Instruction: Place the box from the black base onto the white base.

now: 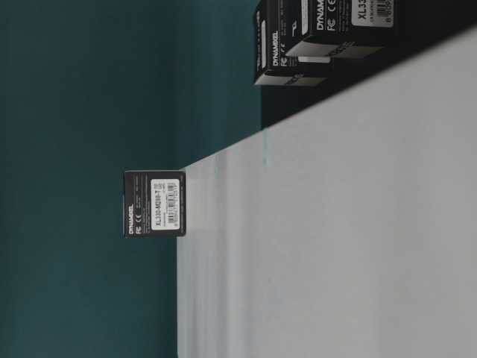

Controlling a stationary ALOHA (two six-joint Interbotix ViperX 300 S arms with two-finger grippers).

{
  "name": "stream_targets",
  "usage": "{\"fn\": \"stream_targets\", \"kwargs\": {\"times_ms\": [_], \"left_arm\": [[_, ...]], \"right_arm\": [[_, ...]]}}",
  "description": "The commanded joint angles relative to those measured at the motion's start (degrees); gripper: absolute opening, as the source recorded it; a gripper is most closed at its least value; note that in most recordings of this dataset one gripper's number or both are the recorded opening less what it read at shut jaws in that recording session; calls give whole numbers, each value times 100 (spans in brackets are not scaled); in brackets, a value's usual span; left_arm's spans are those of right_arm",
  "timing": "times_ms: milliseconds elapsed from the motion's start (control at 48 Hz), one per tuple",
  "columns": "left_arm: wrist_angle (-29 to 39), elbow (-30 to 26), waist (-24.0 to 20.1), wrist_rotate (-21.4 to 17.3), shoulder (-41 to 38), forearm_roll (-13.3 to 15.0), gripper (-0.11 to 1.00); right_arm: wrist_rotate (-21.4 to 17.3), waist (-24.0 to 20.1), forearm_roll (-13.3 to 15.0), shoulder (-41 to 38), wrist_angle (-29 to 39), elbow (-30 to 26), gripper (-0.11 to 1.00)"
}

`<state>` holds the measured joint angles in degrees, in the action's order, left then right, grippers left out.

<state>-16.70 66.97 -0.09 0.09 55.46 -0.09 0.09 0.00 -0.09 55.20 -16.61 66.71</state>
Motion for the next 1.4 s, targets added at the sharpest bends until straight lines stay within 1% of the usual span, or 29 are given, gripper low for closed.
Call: {"fn": "stream_targets", "kwargs": {"times_ms": [0,42,125,146,208,312,354,521,625,708,771,854,916,979,1041,1125,1187,1271,1333,1375], "left_arm": [[18,-272,-9,62,26,-79,14],[62,-352,-18,62,35,-88,12],[211,-501,-9,70,35,-88,-1],[281,-536,-9,70,35,-88,-2],[492,-642,9,70,35,-79,-4],[905,-853,18,70,35,-79,-5],[1037,-914,9,70,35,-79,-5],[1336,-1090,18,70,18,-79,-5],[1380,-1134,18,79,9,-79,-5],[1389,-1143,9,88,9,-79,-5],[1389,-1143,18,114,9,-88,-5],[1389,-1143,9,158,9,-79,-5],[1397,-1143,18,202,0,-79,-5],[1433,-1143,9,237,9,-79,-5],[1494,-1143,9,264,9,-88,-5],[1556,-1143,18,290,0,-88,-5],[1573,-1151,9,299,0,-88,-5],[1582,-1160,18,299,0,-88,-5],[1573,-1160,18,299,0,-88,-5],[1582,-1169,18,299,0,-79,-5]], "right_arm": [[-53,79,-35,-35,0,-141,14],[-70,114,-202,-44,299,-264,13],[-88,237,-396,-53,1301,-615,4],[-97,308,-396,-62,1723,-738,3],[-105,466,-396,-53,2522,-993,2],[-79,694,-387,-62,3674,-1406,3],[-79,765,-378,-79,3981,-1494,3],[-70,932,-352,-272,4922,-1644,3],[-44,1099,-211,-519,5511,-1758,3],[70,1257,-70,-721,5897,-1811,4],[272,1441,18,-861,6091,-1802,4],[615,1670,26,-976,6152,-1793,6],[896,1784,18,-1037,6152,-1793,9],[1187,1907,-18,-1143,6179,-1802,14],[1354,1969,-105,-1301,6179,-1819,25],[1380,1986,-308,-1564,6179,-1828,44],[1406,1978,-475,-1819,6144,-1837,64],[1459,1942,-624,-2092,6056,-1890,86],[1512,1881,-712,-2276,5924,-1934,97],[1547,1828,-756,-2373,5836,-1951,100]]}}
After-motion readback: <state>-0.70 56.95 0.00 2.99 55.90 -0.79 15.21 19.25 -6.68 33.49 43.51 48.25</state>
